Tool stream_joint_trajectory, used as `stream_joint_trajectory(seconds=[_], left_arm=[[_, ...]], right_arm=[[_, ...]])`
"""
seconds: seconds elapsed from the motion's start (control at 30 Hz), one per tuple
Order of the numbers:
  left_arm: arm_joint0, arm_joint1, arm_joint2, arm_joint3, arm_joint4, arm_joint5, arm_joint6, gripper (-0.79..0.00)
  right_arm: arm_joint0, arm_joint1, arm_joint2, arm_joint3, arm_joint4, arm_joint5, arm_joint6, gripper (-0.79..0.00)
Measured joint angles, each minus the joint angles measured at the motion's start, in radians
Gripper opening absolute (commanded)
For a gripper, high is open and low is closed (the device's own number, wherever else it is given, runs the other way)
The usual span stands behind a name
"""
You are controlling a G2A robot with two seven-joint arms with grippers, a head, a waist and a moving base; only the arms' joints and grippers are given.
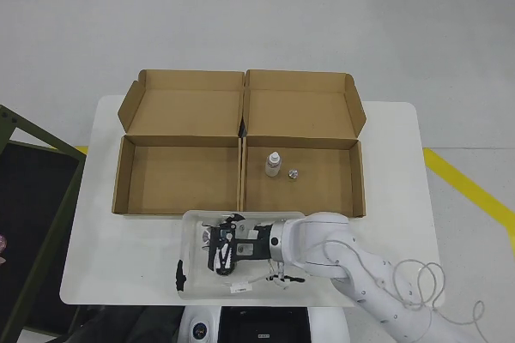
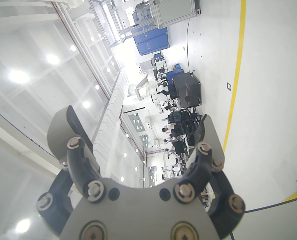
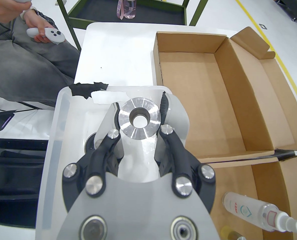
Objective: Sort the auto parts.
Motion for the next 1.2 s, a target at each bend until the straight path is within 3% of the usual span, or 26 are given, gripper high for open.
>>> stream_joint_trajectory(seconds=[0.67,1.2], left_arm=[[0.0,0.0,0.0,0.0,0.0,0.0,0.0,0.0],[0.0,0.0,0.0,0.0,0.0,0.0,0.0,0.0]], right_arm=[[-0.078,0.028,0.128,0.032,0.14,-0.01,-0.117,-0.785],[-0.033,0.017,0.136,0.092,0.346,0.092,-0.09,-0.785]])
